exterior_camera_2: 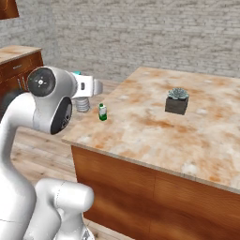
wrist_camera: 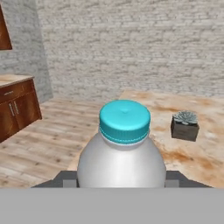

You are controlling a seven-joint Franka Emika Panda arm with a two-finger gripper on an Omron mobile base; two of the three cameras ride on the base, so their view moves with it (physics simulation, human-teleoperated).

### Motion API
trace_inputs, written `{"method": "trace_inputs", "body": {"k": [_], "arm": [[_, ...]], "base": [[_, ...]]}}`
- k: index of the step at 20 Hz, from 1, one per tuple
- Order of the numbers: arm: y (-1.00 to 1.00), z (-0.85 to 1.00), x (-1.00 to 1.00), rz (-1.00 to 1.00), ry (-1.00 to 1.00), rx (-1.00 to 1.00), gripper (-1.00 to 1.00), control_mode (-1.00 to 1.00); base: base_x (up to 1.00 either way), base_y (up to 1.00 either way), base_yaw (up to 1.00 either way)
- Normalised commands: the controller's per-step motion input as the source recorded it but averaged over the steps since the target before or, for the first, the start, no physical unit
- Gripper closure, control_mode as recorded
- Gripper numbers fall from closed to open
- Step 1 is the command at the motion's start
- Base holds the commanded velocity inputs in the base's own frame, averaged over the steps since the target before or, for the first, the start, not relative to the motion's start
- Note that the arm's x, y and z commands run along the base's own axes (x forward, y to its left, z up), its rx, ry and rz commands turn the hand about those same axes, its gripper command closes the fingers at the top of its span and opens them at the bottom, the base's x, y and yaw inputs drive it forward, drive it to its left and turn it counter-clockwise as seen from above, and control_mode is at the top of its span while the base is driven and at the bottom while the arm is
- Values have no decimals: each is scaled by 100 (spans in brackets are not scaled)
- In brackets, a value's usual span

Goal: Pick the milk, bottled water, water bottle from the counter and place them in the open cabinet.

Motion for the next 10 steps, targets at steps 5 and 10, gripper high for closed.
{"method": "trace_inputs", "body": {"k": [5, 10], "arm": [[15, 10, -59, 0, -5, 0, 100, -100], [18, 0, -54, 0, -9, 0, 100, -100]], "base": [[0, 0, 0], [0, 0, 0]]}}
